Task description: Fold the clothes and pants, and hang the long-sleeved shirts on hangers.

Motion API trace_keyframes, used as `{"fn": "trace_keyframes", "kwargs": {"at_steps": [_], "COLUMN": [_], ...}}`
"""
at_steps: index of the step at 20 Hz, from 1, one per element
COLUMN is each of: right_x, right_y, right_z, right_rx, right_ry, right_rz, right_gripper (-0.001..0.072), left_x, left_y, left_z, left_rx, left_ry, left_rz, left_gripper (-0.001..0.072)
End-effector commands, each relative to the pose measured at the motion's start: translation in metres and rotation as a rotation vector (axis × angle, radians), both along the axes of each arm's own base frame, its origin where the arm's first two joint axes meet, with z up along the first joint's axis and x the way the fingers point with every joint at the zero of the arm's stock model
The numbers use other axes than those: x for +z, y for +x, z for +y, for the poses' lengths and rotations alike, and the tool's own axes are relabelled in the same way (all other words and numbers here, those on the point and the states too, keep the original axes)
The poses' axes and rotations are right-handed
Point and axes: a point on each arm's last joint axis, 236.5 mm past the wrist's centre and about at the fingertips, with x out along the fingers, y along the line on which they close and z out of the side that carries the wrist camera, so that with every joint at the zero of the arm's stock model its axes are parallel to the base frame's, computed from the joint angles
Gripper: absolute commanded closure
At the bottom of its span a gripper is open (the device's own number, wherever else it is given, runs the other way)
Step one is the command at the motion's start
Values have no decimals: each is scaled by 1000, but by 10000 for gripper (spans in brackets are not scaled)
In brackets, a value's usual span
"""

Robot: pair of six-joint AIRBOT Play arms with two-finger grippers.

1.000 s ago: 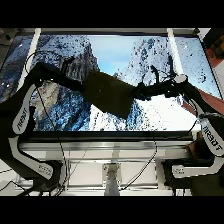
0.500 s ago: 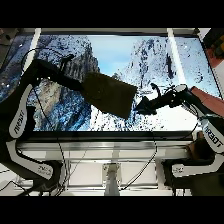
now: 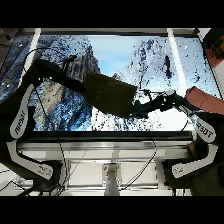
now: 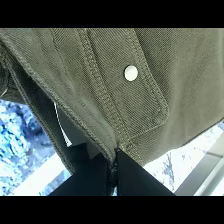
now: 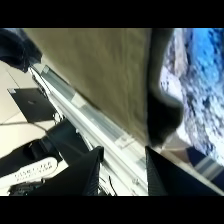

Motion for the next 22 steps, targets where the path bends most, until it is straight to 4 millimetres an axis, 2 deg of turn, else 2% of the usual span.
{"fn": "trace_keyframes", "kwargs": {"at_steps": [1, 5, 10, 13, 17, 22], "right_x": [-8, -15, -13, -19, -18, -13], "right_y": [5, 15, 29, 26, 21, 24], "right_z": [6, 4, -15, -26, -20, 6], "right_rx": [-21, -53, -75, -72, -56, -63], "right_ry": [-6, -34, -64, -102, -98, -67], "right_rz": [-4, -29, -55, -30, -19, -36], "right_gripper": [401, 403, 404, 404, 403, 404], "left_x": [0, 0, 0, 0, 0, 0], "left_y": [0, 0, 0, 0, 0, 0], "left_z": [-1, -1, -1, -1, -1, -1], "left_rx": [-2, -3, -2, -2, -2, -2], "left_ry": [0, 0, 0, 0, 0, 0], "left_rz": [-1, 0, -1, -1, -1, -1], "left_gripper": [677, 677, 677, 677, 677, 677]}}
